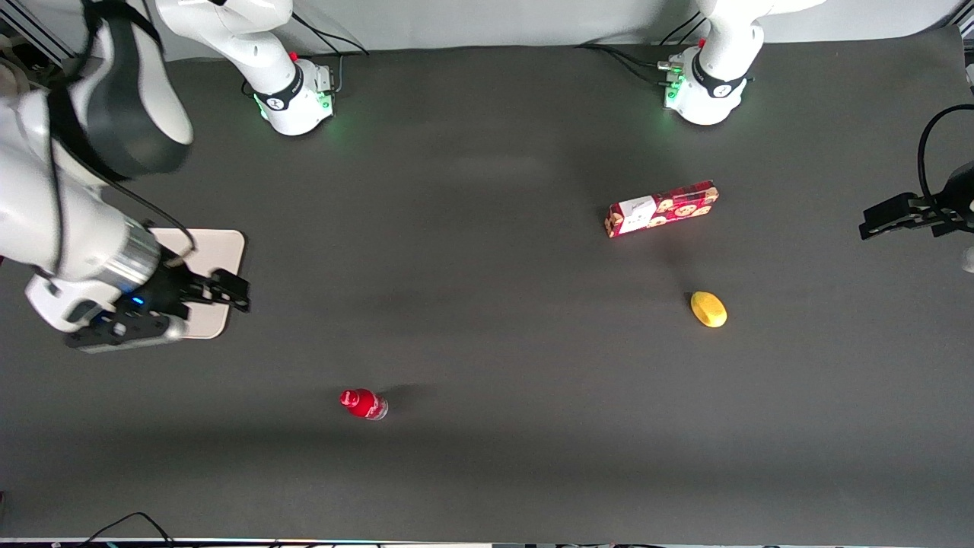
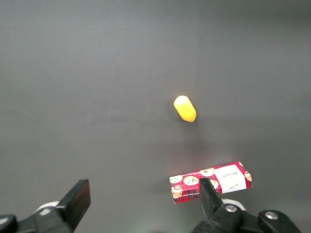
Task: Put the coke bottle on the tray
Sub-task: 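Move the right gripper from the tray toward the red Coca-Cola bottle, then close the right gripper around the bottle's neck and body, then lift the bottle and carry it with the right gripper over the tray, then lower the bottle onto the tray and open the right gripper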
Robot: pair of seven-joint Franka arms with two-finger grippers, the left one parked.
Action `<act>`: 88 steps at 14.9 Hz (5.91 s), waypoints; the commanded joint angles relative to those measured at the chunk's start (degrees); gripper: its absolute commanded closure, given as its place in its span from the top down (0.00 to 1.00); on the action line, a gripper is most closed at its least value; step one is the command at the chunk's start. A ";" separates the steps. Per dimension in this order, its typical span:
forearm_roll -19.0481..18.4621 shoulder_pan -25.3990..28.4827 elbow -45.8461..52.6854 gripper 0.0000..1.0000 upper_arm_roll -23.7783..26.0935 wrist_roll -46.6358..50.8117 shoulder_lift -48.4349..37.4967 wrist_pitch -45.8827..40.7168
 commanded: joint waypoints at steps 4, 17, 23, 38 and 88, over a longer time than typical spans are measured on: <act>-4.66 6.52 16.82 1.00 0.46 9.45 18.54 9.74; -8.98 10.48 24.23 1.00 -0.59 11.57 33.68 14.84; -8.81 10.40 24.23 0.99 -0.50 11.66 35.09 14.67; -6.70 10.13 24.32 0.00 -0.15 15.86 33.25 9.31; 10.26 -17.55 -35.80 0.00 -37.42 -68.85 -2.18 33.92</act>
